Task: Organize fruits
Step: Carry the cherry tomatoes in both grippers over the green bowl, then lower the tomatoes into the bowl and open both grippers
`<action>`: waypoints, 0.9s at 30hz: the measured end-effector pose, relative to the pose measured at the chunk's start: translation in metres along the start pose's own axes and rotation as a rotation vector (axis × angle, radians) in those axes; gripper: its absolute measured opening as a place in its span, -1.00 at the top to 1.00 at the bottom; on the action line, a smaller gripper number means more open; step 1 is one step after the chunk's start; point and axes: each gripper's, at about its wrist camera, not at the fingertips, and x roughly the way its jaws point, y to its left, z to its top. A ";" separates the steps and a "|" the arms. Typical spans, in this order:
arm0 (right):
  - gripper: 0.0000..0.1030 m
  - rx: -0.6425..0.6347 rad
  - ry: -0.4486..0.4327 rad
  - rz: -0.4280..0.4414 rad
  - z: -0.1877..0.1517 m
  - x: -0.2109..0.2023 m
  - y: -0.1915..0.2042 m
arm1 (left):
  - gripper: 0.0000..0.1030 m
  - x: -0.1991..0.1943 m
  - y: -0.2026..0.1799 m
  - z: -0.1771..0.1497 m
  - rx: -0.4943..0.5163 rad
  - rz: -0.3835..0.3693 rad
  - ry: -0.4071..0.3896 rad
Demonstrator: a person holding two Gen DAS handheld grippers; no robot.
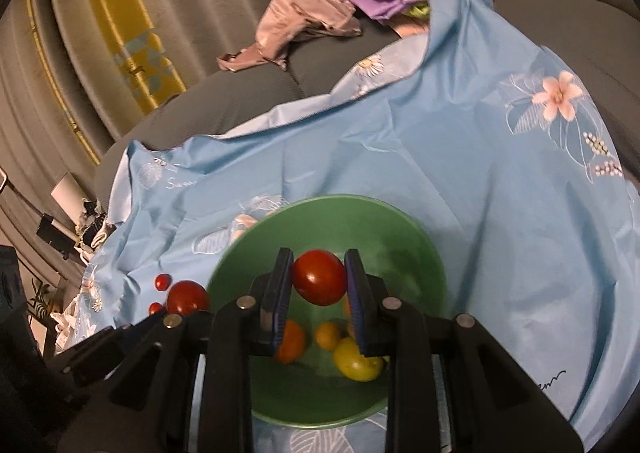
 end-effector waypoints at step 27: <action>0.47 0.027 0.132 -0.068 -0.005 0.035 -0.018 | 0.40 0.044 -0.012 -0.012 0.015 -0.043 0.133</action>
